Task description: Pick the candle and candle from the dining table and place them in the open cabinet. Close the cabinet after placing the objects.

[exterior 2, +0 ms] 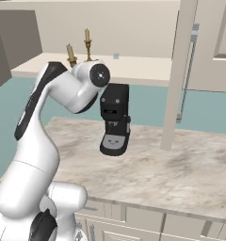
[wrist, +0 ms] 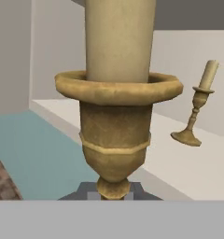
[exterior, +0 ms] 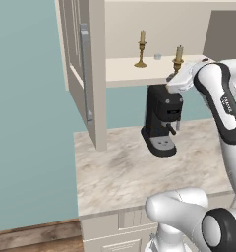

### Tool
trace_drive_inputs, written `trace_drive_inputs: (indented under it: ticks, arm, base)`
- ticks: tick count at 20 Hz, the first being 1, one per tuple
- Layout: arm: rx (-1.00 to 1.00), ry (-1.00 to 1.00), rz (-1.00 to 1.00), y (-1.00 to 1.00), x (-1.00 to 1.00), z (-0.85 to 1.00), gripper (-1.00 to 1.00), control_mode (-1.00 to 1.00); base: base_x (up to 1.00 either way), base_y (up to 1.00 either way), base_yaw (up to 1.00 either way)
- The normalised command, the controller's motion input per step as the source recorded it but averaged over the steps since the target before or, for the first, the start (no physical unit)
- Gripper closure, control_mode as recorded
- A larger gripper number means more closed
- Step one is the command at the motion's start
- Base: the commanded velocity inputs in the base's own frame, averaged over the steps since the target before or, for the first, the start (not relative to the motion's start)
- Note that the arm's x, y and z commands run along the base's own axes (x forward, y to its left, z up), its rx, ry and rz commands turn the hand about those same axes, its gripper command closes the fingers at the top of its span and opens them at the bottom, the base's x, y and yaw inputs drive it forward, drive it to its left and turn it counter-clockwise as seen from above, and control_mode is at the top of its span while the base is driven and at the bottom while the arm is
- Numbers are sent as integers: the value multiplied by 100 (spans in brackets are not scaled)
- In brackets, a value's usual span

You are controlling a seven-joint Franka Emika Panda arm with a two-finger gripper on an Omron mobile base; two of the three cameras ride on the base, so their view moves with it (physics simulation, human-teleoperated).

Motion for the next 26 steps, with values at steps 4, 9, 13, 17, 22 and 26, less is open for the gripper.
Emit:
trace_drive_inputs:
  ticks: [4,9,13,17,22,26]
  arm:
    - [0,-4,-3,-10,7,29,100,-100]
    - [0,-4,0,-16,13,24,100,-100]
    - [0,0,0,-13,26,10,100,-100]
    - [0,0,-1,-8,36,6,100,-100]
    - [0,0,-1,-4,40,3,100,-100]
    - [0,0,-1,-9,37,0,100,-100]
  base:
    - [0,0,0]
    - [0,0,0]
    - [0,0,0]
    - [0,0,0]
    - [0,0,0]
    - [0,0,0]
